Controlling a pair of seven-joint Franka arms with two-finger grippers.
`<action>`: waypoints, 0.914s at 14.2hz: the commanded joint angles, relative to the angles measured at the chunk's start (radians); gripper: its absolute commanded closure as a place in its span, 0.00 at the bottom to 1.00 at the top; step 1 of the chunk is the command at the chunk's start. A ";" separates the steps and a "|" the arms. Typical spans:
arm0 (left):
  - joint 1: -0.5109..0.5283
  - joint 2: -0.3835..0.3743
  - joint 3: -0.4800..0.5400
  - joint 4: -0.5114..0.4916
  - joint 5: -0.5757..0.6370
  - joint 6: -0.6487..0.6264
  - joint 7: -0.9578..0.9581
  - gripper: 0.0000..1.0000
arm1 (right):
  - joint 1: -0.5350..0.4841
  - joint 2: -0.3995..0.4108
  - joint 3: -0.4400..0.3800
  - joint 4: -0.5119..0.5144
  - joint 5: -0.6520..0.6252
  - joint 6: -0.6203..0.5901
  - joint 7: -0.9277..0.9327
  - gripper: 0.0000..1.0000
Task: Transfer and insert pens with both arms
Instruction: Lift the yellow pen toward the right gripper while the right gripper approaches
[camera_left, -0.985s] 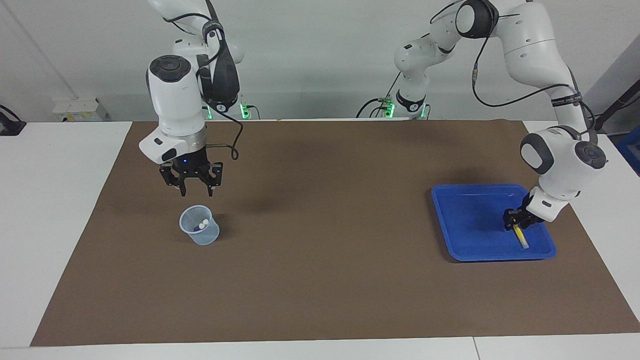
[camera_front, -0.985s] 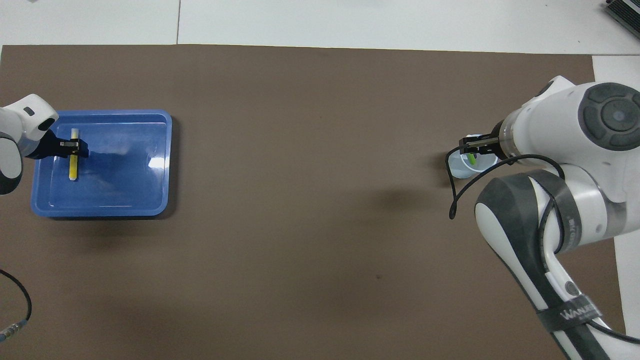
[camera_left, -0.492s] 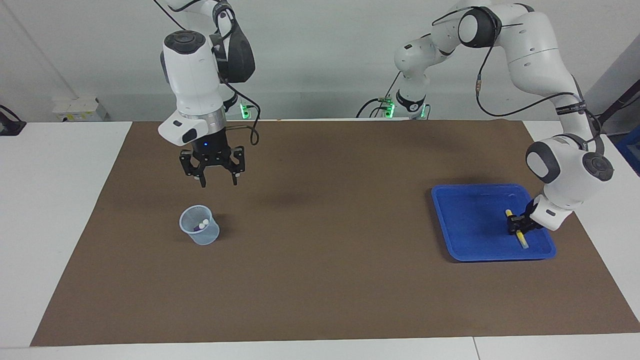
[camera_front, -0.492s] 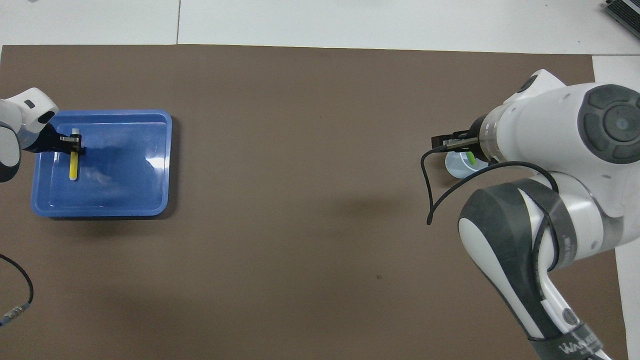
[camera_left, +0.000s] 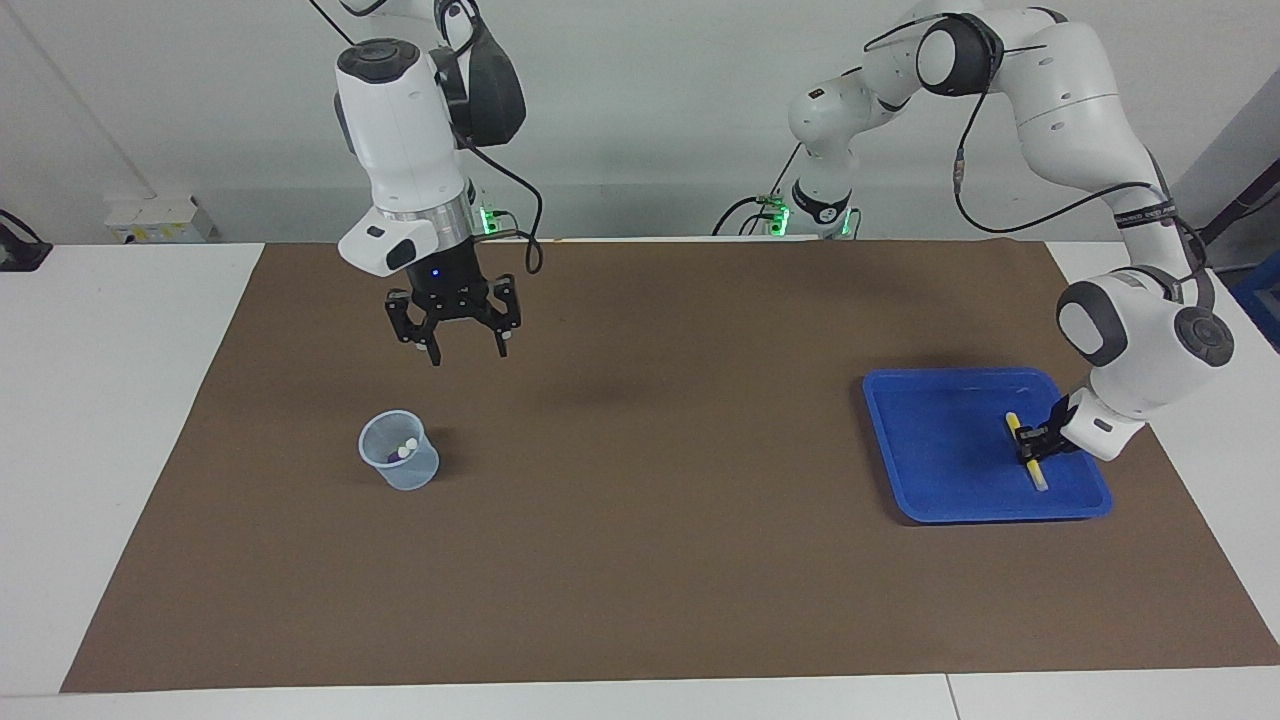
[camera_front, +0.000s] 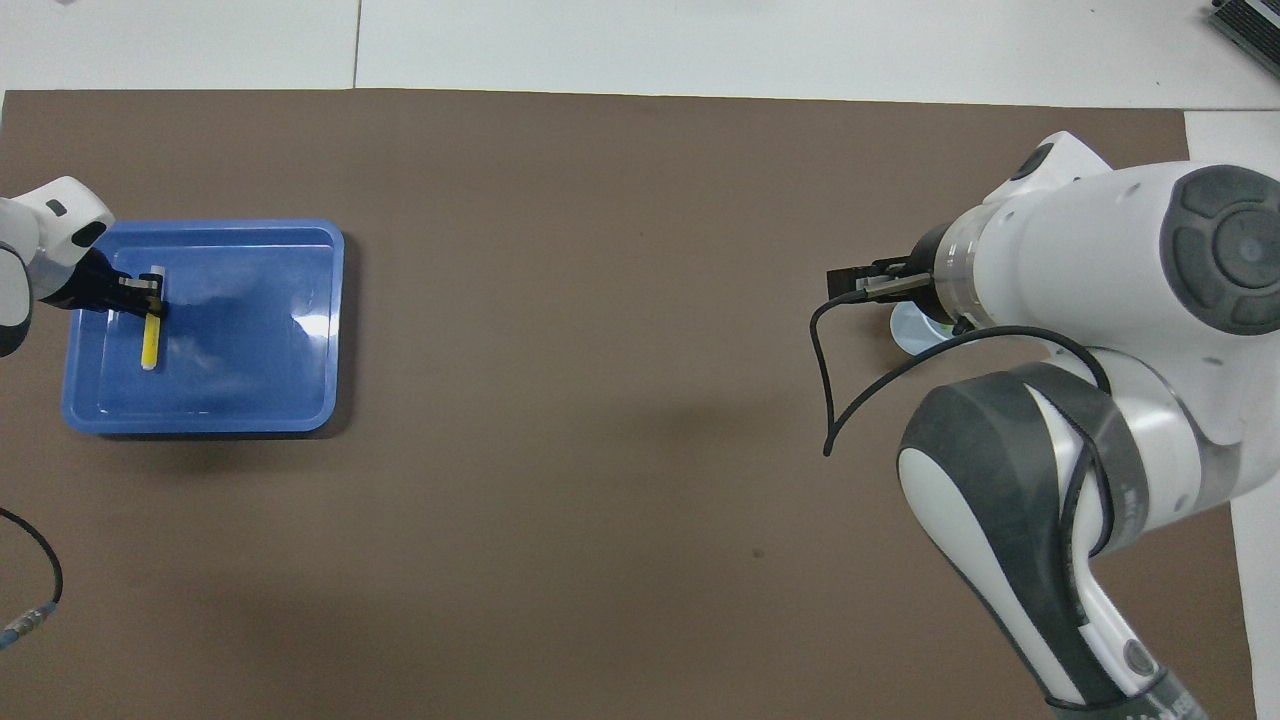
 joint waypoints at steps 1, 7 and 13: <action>0.011 -0.035 0.000 0.013 -0.117 -0.138 0.001 1.00 | -0.007 -0.002 0.025 0.013 0.024 -0.013 0.004 0.14; 0.012 -0.064 0.005 0.016 -0.229 -0.305 -0.054 1.00 | -0.007 -0.002 0.059 0.018 0.124 -0.005 0.074 0.14; -0.003 -0.082 -0.003 0.016 -0.364 -0.431 -0.305 1.00 | 0.039 -0.002 0.066 0.010 0.180 0.042 0.362 0.14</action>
